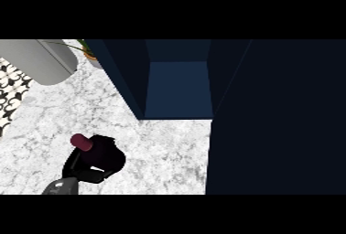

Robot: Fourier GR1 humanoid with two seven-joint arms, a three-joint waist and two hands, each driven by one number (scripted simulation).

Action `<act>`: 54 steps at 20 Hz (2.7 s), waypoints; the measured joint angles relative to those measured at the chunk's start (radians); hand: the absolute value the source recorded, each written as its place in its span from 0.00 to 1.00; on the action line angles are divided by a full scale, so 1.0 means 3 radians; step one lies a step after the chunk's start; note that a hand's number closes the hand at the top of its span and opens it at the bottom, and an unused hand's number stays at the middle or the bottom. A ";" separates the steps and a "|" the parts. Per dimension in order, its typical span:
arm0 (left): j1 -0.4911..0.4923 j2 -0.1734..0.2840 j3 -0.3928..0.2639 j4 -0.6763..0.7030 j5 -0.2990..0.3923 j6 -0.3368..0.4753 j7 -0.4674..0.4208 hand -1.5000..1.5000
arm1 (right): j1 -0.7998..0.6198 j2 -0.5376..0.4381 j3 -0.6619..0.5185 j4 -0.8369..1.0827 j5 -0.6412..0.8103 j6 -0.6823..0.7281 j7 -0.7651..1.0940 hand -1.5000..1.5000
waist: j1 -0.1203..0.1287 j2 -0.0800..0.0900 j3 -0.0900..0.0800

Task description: Pick up the wine, place it into the cabinet and close the cabinet

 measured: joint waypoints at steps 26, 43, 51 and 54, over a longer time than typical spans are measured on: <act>0.0913 -0.0253 -0.0069 -0.1049 0.0398 0.0362 -0.0312 1.00 | -0.0066 -0.0028 -0.0146 0.0090 -0.0029 0.0019 -0.0010 0.00 | 0.0047 -0.0015 0.0003; 0.1755 -0.0618 -0.0646 -0.3678 0.1081 0.0587 0.1176 1.00 | -0.0119 -0.0006 -0.0167 0.0206 -0.0071 0.0022 -0.0034 0.00 | 0.0045 -0.0002 -0.0012; 0.1486 -0.0651 -0.1114 -0.4248 0.1146 0.1421 0.1596 1.00 | -0.0010 0.0002 -0.0099 0.0197 -0.0024 0.0058 -0.0113 0.00 | 0.0023 0.0001 -0.0013; 0.1286 -0.0644 -0.1129 -0.4281 0.1203 0.1586 0.1792 1.00 | 0.0026 -0.0007 -0.0153 0.0224 -0.0079 0.0093 -0.0163 0.00 | 0.0021 0.0001 -0.0013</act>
